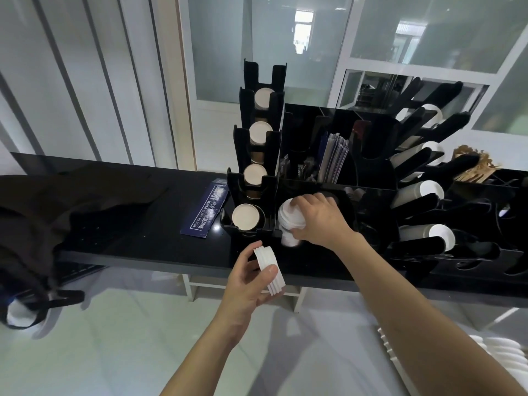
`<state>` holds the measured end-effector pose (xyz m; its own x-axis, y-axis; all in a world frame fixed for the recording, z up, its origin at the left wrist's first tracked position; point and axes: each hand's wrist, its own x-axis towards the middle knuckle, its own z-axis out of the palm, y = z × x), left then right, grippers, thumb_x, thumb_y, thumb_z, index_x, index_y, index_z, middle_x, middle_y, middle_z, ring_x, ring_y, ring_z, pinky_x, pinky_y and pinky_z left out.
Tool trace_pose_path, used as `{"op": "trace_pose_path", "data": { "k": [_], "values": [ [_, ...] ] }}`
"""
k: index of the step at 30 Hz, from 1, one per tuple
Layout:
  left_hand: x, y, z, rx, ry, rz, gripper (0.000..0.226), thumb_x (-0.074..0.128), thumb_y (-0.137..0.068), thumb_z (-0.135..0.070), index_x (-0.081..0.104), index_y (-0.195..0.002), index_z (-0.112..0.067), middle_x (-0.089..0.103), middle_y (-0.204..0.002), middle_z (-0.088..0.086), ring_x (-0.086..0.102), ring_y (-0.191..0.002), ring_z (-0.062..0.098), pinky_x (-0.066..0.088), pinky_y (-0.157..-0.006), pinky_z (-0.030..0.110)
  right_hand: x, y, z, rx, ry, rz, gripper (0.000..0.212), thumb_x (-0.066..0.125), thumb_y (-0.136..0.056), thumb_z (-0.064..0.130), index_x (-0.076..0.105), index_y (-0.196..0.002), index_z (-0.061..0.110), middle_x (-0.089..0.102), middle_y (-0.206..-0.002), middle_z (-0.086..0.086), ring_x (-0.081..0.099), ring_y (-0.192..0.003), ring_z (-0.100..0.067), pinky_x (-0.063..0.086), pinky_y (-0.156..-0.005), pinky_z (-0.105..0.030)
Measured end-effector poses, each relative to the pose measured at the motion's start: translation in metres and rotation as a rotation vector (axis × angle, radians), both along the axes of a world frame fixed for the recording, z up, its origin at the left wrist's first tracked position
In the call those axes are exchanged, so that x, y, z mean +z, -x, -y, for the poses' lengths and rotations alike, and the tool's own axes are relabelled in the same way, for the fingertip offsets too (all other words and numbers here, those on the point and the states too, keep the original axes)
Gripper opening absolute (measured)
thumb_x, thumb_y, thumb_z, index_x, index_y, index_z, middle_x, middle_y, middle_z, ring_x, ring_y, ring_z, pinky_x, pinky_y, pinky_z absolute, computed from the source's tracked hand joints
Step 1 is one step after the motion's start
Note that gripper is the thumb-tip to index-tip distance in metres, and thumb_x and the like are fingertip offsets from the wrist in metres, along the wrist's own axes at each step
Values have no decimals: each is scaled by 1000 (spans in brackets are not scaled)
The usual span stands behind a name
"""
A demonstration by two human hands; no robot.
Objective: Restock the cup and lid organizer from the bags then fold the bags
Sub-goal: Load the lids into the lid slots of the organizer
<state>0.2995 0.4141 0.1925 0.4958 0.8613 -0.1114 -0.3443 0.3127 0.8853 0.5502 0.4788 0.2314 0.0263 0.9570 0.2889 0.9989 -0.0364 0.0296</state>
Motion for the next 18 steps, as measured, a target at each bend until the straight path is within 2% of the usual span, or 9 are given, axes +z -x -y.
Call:
{"op": "trace_pose_path", "data": {
  "k": [9, 12, 15, 18],
  "values": [
    [-2, -1, -1, -6, -12, -33, 59, 85, -77, -28, 63, -130, -44, 66, -123, 5, 67, -112, 28, 62, -85, 51, -12, -1, -5, 2, 105, 22, 62, 73, -84, 55, 56, -139, 30, 58, -138, 7, 57, -121, -24, 32, -100, -44],
    [-2, -1, -1, -4, -15, -39, 59, 85, -79, -28, 62, -131, -44, 65, -124, 5, 67, -113, 28, 61, -87, 53, -13, -1, -5, 36, 153, 33, 59, 72, -85, 56, 60, -138, 33, 55, -144, 6, 58, -124, -22, 24, -110, -48],
    [-2, -2, -1, 2, -6, -38, 60, 88, -78, -29, 62, -130, -44, 64, -125, 5, 67, -114, 29, 61, -88, 54, -14, 0, -2, 26, 175, 38, 56, 69, -88, 58, 61, -138, 36, 55, -147, 7, 52, -134, -21, 13, -119, -51],
    [-3, -3, -1, 6, -4, -35, 58, 83, -76, -30, 63, -129, -45, 64, -126, 7, 66, -115, 31, 61, -88, 55, -21, 3, 3, 11, 153, 88, 56, 62, -93, 61, 56, -144, 40, 53, -153, 10, 45, -139, -21, 16, -116, -48]
  ]
}}
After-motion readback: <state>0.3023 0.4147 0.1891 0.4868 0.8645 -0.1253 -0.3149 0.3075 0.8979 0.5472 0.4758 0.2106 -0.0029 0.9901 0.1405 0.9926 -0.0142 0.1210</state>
